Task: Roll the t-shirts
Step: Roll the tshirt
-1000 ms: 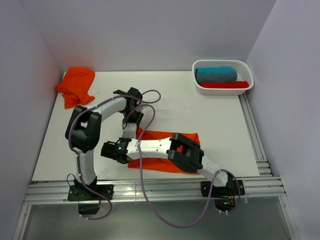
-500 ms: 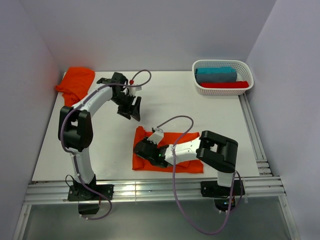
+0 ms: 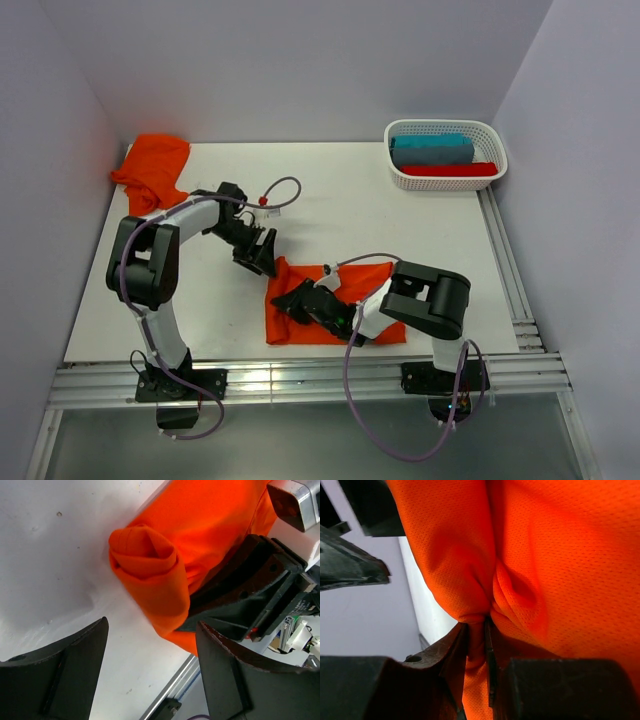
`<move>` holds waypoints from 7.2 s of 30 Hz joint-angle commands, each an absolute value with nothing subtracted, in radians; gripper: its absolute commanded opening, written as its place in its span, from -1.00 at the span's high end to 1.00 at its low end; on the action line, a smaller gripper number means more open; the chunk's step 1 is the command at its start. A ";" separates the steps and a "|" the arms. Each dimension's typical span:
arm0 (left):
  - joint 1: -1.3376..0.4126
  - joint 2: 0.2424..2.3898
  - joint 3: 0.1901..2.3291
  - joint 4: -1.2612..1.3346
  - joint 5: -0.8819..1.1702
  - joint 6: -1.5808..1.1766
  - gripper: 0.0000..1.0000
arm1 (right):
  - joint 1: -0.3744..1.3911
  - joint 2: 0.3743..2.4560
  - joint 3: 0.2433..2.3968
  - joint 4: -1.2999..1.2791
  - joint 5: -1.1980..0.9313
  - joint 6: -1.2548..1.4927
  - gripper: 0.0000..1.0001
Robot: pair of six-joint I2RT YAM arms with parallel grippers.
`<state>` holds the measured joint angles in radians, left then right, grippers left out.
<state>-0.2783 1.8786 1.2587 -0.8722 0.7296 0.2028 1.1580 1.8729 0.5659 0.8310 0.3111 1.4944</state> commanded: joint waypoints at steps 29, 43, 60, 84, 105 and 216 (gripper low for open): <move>-0.388 2.071 1.448 -0.676 0.331 -0.114 0.99 | 1.015 1.801 0.669 0.425 0.156 1.239 0.14; -0.443 2.114 1.508 -0.744 0.227 -0.103 0.99 | 1.236 1.790 0.883 -0.021 0.406 1.310 -0.11; -0.453 2.074 1.566 -0.779 0.331 -0.068 -0.04 | 1.262 1.836 0.698 0.248 0.310 1.483 0.67; -0.250 1.986 1.329 -0.796 0.884 0.235 -0.54 | 1.212 2.042 0.405 0.999 0.196 1.667 0.73; -0.382 2.037 1.327 -0.690 0.387 -0.086 0.95 | 1.210 1.850 0.538 0.442 0.281 1.531 -0.02; -0.403 1.935 1.590 -0.878 0.671 0.067 -0.53 | 1.259 1.655 0.478 0.446 0.463 1.591 0.52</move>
<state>-0.4236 2.0205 1.6264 -0.8940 0.5106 -0.0101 1.2606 1.6482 0.6018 0.2924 0.5270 1.5009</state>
